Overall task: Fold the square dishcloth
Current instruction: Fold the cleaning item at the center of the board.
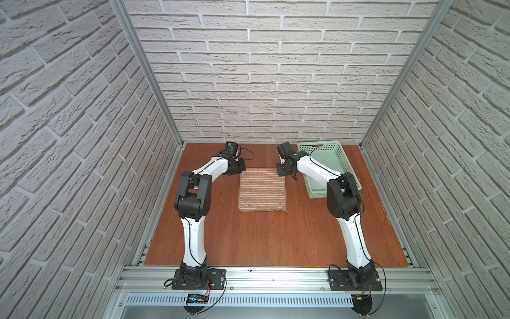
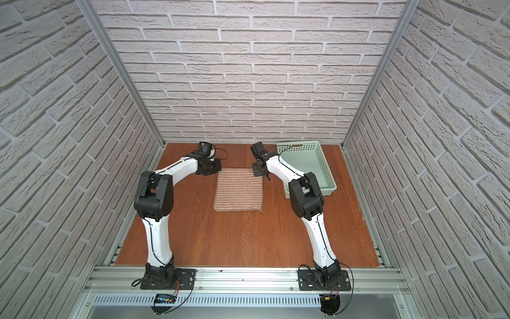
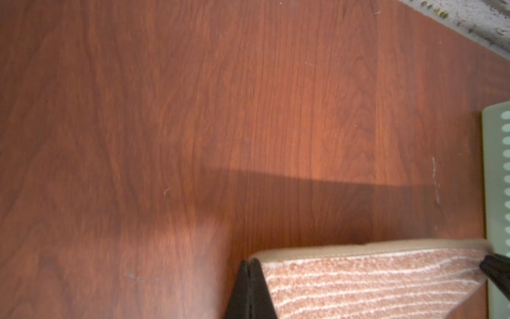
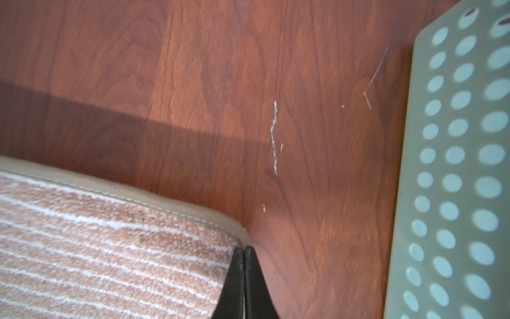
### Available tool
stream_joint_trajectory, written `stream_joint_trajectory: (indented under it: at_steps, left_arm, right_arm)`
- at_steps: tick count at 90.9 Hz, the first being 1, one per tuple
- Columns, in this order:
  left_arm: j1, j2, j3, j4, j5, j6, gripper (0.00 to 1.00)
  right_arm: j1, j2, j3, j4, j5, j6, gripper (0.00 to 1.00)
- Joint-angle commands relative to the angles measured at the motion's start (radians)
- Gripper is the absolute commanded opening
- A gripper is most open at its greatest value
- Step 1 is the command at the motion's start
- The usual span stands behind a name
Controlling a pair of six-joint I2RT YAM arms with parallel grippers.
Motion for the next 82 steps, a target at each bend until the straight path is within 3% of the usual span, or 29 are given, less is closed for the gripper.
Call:
stream_joint_trajectory:
  at_steps: [1,31,82]
  left_arm:
    - [0.011,0.015,0.013,0.045,0.021,-0.014,0.00]
    - [0.011,-0.040,-0.043,0.123,0.065,-0.024,0.00]
    - [0.010,-0.187,-0.241,0.246,0.077,-0.064,0.00]
  right_arm:
    - [-0.007,0.011,0.020,0.031,0.029,-0.012,0.03]
    - [-0.005,-0.062,-0.056,0.115,-0.012,-0.012,0.03]
    - [0.005,-0.243,-0.326,0.272,-0.033,0.000,0.03]
